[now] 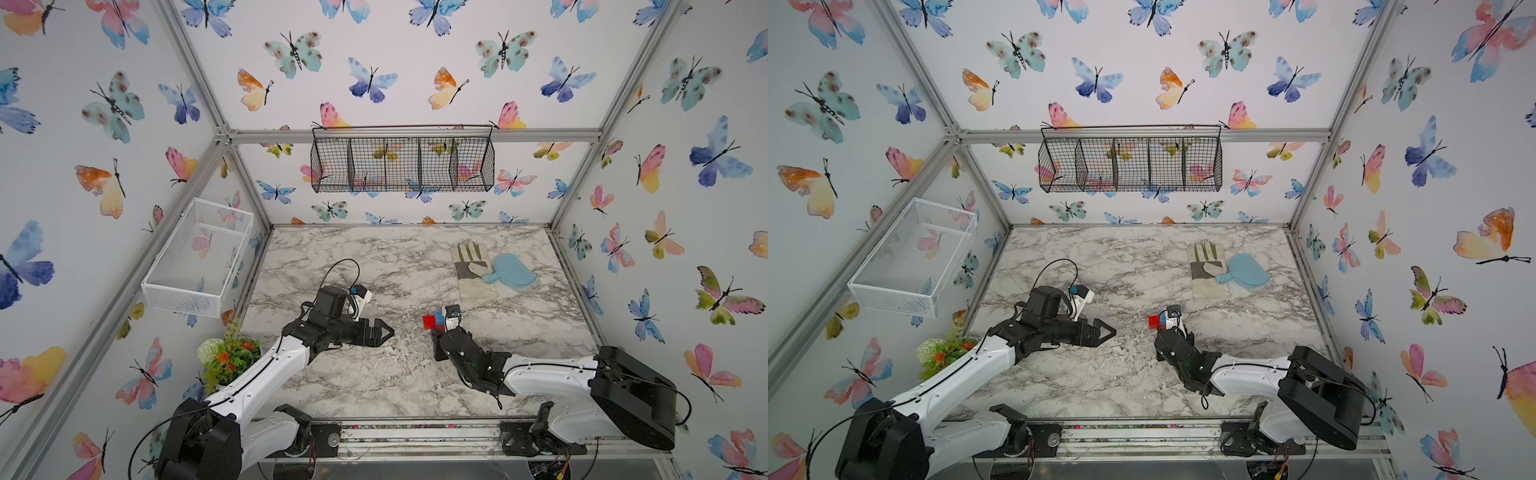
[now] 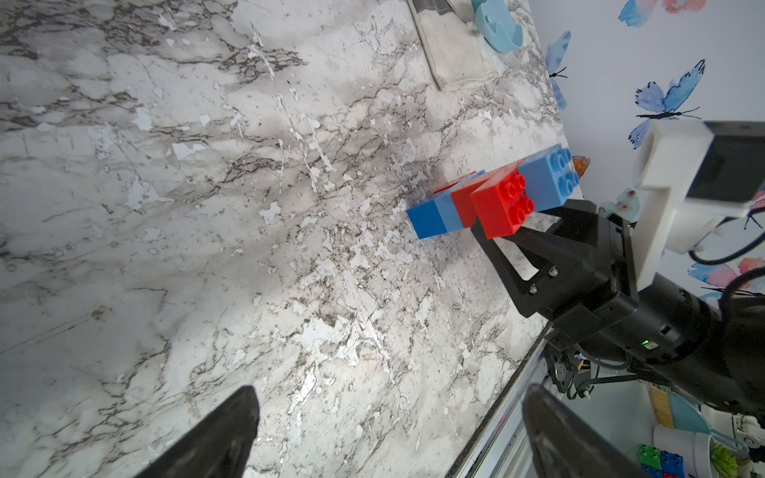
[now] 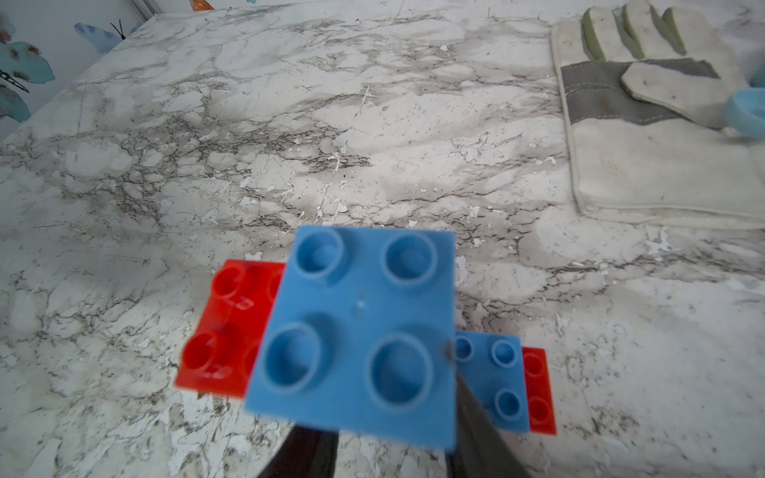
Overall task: Assemble a giraffe with lego
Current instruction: Adjust the lego brick at the center of the board.
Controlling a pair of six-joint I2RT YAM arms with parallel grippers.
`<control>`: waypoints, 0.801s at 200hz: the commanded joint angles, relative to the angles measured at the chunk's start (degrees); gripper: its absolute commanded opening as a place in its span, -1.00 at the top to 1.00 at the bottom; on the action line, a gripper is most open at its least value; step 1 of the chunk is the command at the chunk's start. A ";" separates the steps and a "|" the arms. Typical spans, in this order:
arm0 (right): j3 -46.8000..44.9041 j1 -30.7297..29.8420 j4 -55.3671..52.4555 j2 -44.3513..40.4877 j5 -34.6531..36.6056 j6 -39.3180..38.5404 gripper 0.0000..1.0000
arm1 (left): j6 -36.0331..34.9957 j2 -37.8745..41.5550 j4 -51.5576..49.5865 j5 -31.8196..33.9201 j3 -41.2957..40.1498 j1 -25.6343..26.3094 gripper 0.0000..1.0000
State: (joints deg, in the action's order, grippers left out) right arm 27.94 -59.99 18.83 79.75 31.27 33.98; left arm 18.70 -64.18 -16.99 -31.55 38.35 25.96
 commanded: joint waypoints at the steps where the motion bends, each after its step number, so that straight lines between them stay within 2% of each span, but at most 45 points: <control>1: -0.28 -0.13 0.68 0.93 0.84 -0.05 0.22 | -0.23 0.48 -0.27 0.70 -0.20 0.20 -0.97; 64: 0.84 -0.13 -1.88 -0.32 1.34 -0.49 0.30 | -0.10 0.56 -0.32 0.61 -0.13 0.15 -0.97; 160: 8.36 -0.13 -16.45 -4.48 2.93 -2.32 0.31 | -0.12 0.84 -0.32 0.70 -0.15 0.20 -0.97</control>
State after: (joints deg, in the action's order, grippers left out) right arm 33.71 -59.99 7.33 76.73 32.88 33.10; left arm 18.70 -64.18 -16.99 -31.55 38.35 25.96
